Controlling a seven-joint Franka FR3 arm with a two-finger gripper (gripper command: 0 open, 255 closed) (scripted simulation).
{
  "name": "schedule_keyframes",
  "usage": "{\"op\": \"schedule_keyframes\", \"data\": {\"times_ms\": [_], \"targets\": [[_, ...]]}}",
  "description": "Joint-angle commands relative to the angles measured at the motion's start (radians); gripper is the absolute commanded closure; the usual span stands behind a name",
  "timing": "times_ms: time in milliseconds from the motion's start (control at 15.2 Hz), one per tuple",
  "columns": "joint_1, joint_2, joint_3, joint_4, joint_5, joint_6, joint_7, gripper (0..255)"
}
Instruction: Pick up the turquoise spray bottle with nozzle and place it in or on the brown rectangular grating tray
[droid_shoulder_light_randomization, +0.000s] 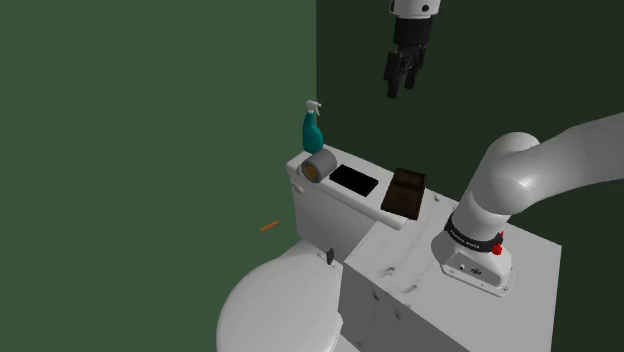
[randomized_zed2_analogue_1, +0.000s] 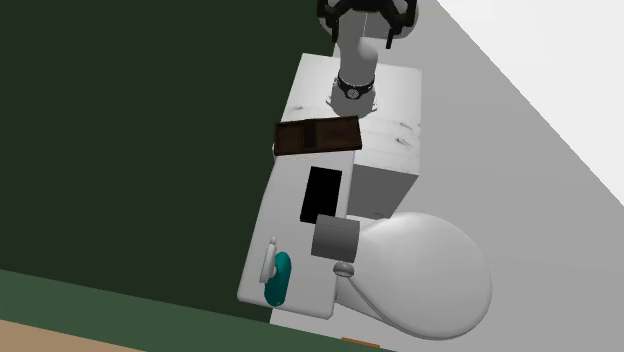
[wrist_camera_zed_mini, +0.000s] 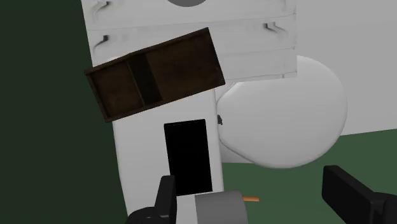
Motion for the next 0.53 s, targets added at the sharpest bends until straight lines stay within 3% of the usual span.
{"op": "schedule_keyframes", "data": {"times_ms": [0, 462], "targets": [[0.0, 0.0, 0.0, 0.0, 0.0, 0.0, 0.0, 0], [-0.009, 0.249, -0.026, 0.079, -0.011, 0.169, -0.018, 0]]}}
